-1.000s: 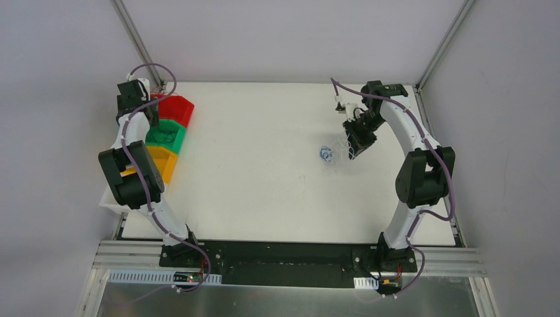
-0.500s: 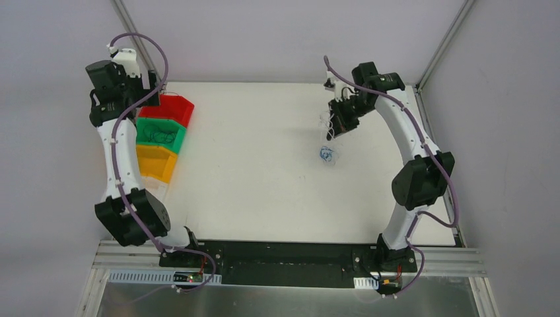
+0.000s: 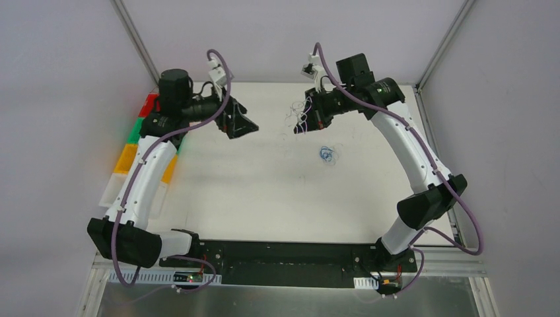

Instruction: Untangle the cables

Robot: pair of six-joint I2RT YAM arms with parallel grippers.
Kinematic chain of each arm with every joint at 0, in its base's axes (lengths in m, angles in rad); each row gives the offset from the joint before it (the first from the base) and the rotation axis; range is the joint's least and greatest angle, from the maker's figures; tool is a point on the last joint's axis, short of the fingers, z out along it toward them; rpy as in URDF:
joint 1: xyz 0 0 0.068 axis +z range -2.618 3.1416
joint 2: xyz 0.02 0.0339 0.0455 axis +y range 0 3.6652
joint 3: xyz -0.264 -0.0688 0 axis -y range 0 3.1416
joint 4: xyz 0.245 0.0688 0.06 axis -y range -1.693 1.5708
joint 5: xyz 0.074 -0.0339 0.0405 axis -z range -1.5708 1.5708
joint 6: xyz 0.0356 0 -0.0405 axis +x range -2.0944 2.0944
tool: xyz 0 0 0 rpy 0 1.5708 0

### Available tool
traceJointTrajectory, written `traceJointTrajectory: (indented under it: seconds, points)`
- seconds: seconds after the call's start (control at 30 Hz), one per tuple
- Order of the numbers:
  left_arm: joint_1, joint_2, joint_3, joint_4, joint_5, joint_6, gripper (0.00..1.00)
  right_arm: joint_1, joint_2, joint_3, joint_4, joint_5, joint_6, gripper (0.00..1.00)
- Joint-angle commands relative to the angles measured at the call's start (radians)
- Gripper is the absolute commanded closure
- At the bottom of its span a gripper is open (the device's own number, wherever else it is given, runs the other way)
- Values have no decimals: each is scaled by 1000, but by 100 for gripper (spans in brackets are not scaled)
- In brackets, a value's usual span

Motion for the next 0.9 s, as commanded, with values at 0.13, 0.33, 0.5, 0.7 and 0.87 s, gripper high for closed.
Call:
traceJointTrajectory:
  seconds: [0.13, 0.33, 0.5, 0.7, 0.87]
  points:
    - [-257, 8, -36, 138, 57, -22, 1, 109, -48, -39, 56, -48, 1, 100]
    - [-331, 42, -52, 168, 67, -15, 10, 129, -68, -58, 58, 1, -12, 100]
    - [-331, 53, -35, 199, 107, -28, 66, 128, -93, -90, 35, 27, -46, 100]
    - [-309, 16, -47, 183, 110, -17, 100, 90, -110, -95, 21, 75, -50, 100]
    - [-219, -46, -71, 170, 114, -38, 100, -41, -129, -123, 34, 105, -32, 100]
